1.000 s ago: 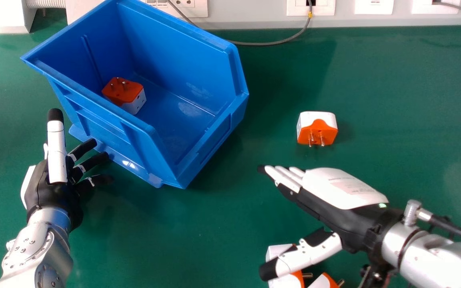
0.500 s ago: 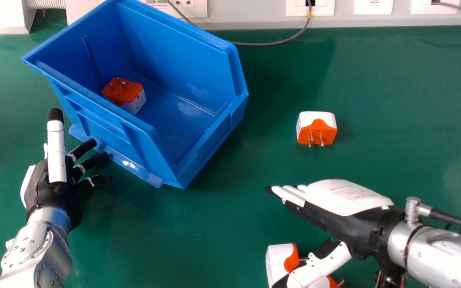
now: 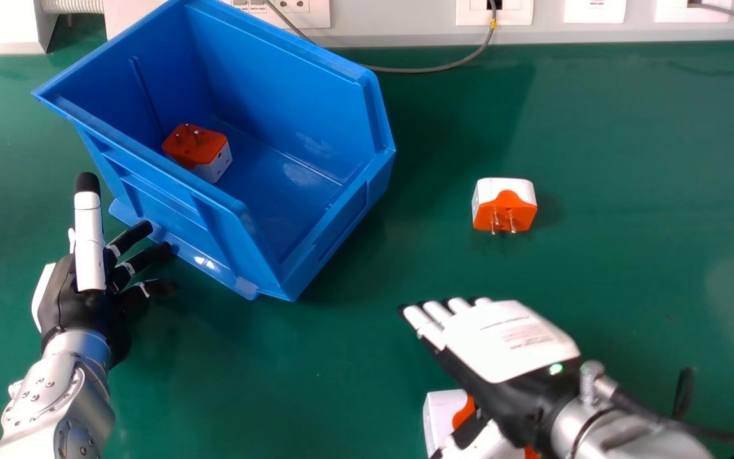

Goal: Pick all objects and put in blue box

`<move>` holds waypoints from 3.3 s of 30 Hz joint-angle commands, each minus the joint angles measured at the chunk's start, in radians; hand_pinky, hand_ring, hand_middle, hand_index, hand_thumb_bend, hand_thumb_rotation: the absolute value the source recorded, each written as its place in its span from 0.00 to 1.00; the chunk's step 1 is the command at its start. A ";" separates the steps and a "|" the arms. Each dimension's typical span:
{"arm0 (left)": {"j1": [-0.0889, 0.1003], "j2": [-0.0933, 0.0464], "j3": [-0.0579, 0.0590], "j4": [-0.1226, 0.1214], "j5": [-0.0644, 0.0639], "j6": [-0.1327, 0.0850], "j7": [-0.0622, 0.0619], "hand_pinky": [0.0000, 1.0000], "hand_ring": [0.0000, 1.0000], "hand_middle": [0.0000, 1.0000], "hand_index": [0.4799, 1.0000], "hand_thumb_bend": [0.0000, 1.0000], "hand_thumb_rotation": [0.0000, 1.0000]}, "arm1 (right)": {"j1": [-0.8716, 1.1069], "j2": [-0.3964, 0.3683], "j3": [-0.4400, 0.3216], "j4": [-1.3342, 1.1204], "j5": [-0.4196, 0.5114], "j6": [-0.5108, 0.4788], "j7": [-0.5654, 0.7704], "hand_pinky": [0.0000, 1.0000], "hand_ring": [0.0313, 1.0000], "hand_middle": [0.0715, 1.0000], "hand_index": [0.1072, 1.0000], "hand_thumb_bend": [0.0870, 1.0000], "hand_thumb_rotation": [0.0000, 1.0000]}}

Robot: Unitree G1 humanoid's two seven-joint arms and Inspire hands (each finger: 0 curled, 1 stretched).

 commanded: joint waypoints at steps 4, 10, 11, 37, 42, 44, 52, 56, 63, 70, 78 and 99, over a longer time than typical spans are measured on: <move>0.017 -0.001 -0.004 0.004 0.008 0.030 0.012 0.64 0.73 0.83 0.79 0.87 0.94 | 0.000 -0.013 0.028 0.088 -0.091 -0.086 -0.273 0.93 0.99 0.99 0.98 0.90 0.26; 0.016 0.000 -0.004 0.008 0.008 0.027 0.011 0.64 0.73 0.83 0.79 0.87 0.94 | 0.016 0.024 -0.010 0.140 0.013 -0.142 -0.426 0.69 0.81 0.86 0.82 0.76 0.13; 0.014 0.000 -0.004 0.012 0.009 0.025 0.011 0.64 0.73 0.83 0.79 0.87 0.94 | 0.019 0.028 -0.018 0.140 0.037 -0.147 -0.423 0.62 0.74 0.79 0.73 0.70 0.11; 0.015 0.002 0.000 0.010 0.001 0.027 0.004 0.64 0.73 0.83 0.79 0.87 0.94 | -0.004 0.010 -0.076 0.185 0.191 -0.313 -0.537 0.35 0.48 0.53 0.48 0.48 0.01; 0.013 0.003 -0.002 0.018 0.005 0.022 0.007 0.63 0.73 0.83 0.78 0.87 0.94 | -0.018 0.012 -0.081 0.231 0.187 -0.382 -0.643 0.34 0.47 0.52 0.46 0.47 0.01; 0.012 0.003 -0.002 0.018 0.006 0.022 0.009 0.64 0.73 0.83 0.79 0.87 0.94 | -0.024 0.012 -0.083 0.245 0.187 -0.402 -0.673 0.34 0.47 0.51 0.45 0.46 0.01; 0.013 0.002 -0.001 0.012 0.002 0.026 0.010 0.64 0.73 0.83 0.79 0.87 0.94 | -0.048 0.021 -0.101 0.298 0.224 -0.501 -0.799 0.35 0.48 0.50 0.42 0.45 0.00; 0.013 0.000 0.001 0.014 0.000 0.024 0.010 0.64 0.72 0.83 0.79 0.87 0.94 | -0.059 0.030 -0.115 0.332 0.262 -0.558 -0.864 0.36 0.48 0.50 0.41 0.45 0.00; 0.009 0.002 0.000 0.030 0.003 0.013 0.010 0.64 0.72 0.82 0.78 0.87 0.94 | -0.091 0.056 -0.137 0.413 0.265 -0.634 -1.019 0.36 0.47 0.50 0.41 0.45 0.00; 0.010 0.001 -0.001 0.032 0.004 0.009 0.011 0.64 0.72 0.82 0.78 0.87 0.94 | -0.136 0.061 -0.147 0.482 0.236 -0.663 -1.168 0.37 0.47 0.50 0.41 0.45 0.00; 0.008 0.003 -0.004 0.034 0.005 0.009 0.011 0.64 0.72 0.82 0.78 0.87 0.94 | -0.091 0.055 -0.184 0.371 0.347 -0.525 -0.870 0.37 0.47 0.50 0.41 0.45 0.00; 0.010 0.004 0.001 0.023 -0.001 0.023 0.007 0.63 0.72 0.82 0.78 0.87 0.94 | -0.014 -0.013 -0.204 0.005 0.292 -0.128 -0.150 0.98 0.99 0.99 0.99 0.99 0.57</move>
